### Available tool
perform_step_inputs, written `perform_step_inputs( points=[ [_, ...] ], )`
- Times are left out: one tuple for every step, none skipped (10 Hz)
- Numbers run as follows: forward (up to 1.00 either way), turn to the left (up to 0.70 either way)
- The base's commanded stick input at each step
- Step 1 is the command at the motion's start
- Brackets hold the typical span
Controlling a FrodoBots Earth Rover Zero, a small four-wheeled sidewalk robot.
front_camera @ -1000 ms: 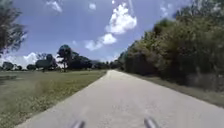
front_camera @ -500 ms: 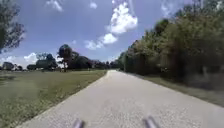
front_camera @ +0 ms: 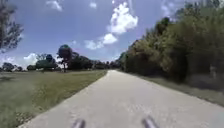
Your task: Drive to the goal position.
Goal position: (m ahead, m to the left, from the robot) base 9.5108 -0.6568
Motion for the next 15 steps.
perform_step_inputs(
  points=[
    [0.50, 0.00],
    [0.50, 0.00],
    [0.50, 0.00],
    [0.50, 0.00],
    [0.50, 0.00],
    [0.50, 0.00],
    [0.50, 0.00],
    [0.50, 0.00],
    [0.50, 0.00],
    [0.50, 0.00],
    [0.50, 0.00],
    [0.50, 0.00],
    [0.50, 0.00],
    [0.50, 0.00],
    [0.50, 0.00]
  ],
)
